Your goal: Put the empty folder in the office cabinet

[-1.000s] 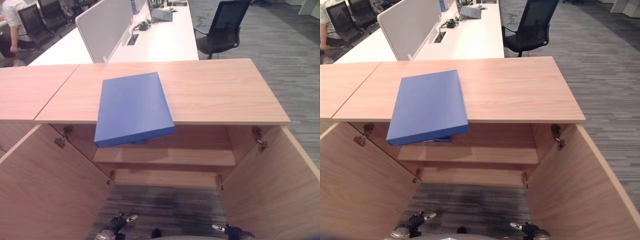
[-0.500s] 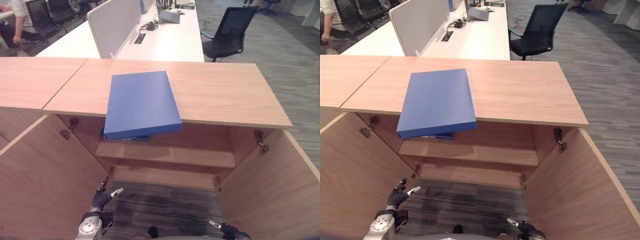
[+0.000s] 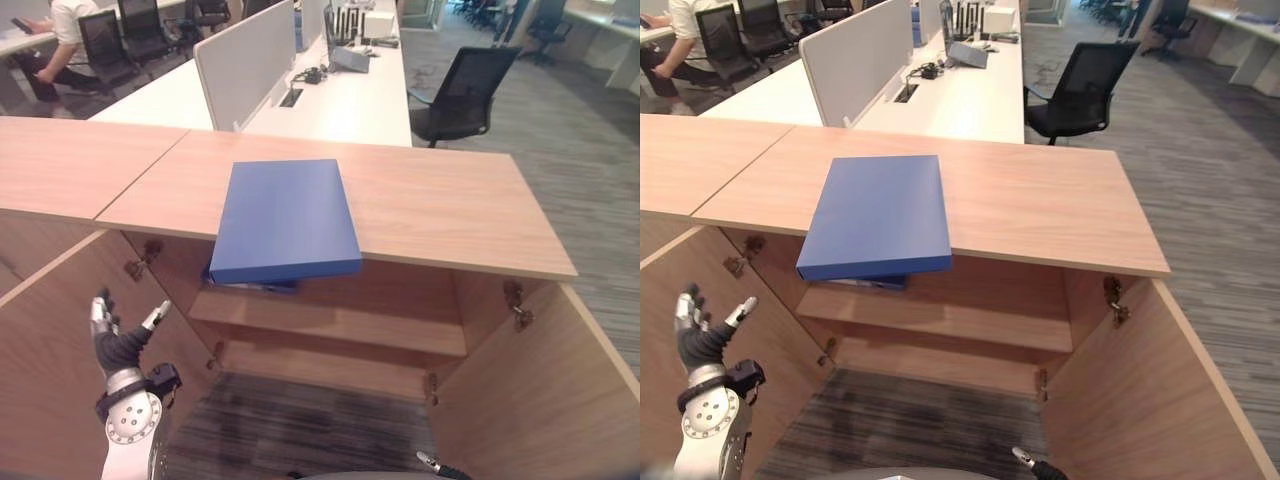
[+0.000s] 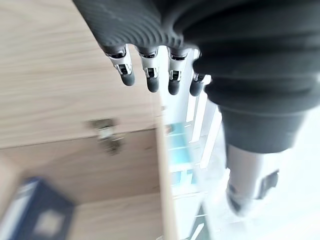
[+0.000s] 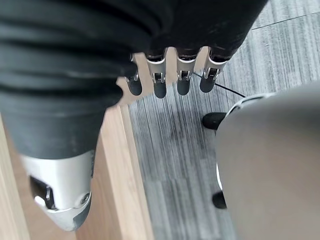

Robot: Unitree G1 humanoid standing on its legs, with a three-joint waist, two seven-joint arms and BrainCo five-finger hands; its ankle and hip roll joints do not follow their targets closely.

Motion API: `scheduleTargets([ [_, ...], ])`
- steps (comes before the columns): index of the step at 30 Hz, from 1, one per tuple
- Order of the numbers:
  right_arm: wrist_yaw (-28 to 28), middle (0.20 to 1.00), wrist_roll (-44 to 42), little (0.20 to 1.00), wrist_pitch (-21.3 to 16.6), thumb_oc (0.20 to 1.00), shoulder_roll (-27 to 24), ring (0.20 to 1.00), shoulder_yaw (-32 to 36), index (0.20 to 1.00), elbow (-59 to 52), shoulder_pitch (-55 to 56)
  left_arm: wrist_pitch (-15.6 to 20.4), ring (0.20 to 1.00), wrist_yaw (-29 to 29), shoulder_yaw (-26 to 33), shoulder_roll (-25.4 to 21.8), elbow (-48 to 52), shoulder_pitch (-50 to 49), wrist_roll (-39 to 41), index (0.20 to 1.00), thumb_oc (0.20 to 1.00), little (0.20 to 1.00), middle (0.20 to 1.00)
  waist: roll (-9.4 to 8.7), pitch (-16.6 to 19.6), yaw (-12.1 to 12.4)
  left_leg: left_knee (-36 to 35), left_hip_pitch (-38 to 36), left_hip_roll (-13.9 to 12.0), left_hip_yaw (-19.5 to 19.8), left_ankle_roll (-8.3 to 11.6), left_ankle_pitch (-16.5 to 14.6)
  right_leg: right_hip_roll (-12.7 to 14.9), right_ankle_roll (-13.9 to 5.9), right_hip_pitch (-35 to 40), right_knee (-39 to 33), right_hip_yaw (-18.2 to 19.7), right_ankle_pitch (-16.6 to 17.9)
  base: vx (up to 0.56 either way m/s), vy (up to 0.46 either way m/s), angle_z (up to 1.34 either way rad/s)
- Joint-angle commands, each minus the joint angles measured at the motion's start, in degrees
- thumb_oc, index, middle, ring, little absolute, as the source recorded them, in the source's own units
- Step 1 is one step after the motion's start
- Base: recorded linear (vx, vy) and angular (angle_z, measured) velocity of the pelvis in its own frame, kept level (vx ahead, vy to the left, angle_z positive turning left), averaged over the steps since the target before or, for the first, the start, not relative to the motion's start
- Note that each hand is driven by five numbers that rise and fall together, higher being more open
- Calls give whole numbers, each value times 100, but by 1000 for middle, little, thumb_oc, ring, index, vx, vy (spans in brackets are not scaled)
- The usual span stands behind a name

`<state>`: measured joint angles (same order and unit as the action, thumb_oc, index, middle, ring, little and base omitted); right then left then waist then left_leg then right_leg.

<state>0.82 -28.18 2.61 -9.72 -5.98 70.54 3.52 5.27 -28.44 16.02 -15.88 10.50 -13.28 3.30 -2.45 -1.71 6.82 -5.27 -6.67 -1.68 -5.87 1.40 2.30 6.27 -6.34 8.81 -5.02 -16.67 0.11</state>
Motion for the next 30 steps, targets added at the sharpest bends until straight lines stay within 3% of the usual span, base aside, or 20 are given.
scheduleTargets([
  [1, 135, 1000, -63, 1000, -140, 1000, 210, 1000, -81, 1000, 505, -324, 361, 1000, -358, 337, -450, 673, 171, -1051, 1000, 1000, 1000, 1000, -109, -109, 2, 27, -70, 317, 108, -154, -687, -136, -114, -98, 2, -46, 32, 0, 0, 0],
  [7, 148, 1000, 60, 1000, -175, 1000, 208, 1000, -77, 1000, 763, -420, 439, 1000, -338, 241, -747, 1231, 268, -1614, 1000, 1000, 1000, 1000, -118, -72, 33, 27, -108, 293, 108, -138, -699, -148, -122, -74, 2, -60, 9, 0, -5, 0],
  [11, 81, 1000, 167, 1000, -182, 1000, 136, 1000, -135, 1000, 865, -585, 588, 1000, 522, -414, -1405, 1709, 614, -1787, 1000, 1000, 1000, 1000, -82, -10, -18, 27, -128, 271, 97, -116, -699, -165, -127, -46, 2, -66, -5, -8, -7, 0],
  [13, 13, 1000, 218, 1000, -132, 1000, 53, 1000, -112, 1000, 896, -620, 676, 1000, 1303, -850, -1579, 1922, 816, -1160, 1000, 1000, 1000, 1000, -43, 23, -97, 27, -143, 262, 89, -112, -696, -166, -122, -40, 2, -53, 7, 0, 0, 0],
  [16, -83, 1000, 292, 1000, -65, 1000, 41, 1000, -173, 1000, 874, -629, 646, 1000, 1593, -1104, -1720, 1943, 1009, -1057, 1000, 1000, 1000, 1000, -15, 68, -190, 27, -164, 254, 71, -103, -702, -174, -120, -32, 2, -16, 11, 0, 0, 0],
  [30, -60, 1000, 648, 1000, -39, 1000, 50, 1000, -417, 1000, 859, -554, 429, 1000, 1766, -2183, -1760, 1005, 1796, -1983, 1000, 1000, 1000, 1000, -63, 128, -416, 27, -246, 201, -64, -86, -752, -224, -121, -10, 2, 110, 18, 0, -4, -3],
])
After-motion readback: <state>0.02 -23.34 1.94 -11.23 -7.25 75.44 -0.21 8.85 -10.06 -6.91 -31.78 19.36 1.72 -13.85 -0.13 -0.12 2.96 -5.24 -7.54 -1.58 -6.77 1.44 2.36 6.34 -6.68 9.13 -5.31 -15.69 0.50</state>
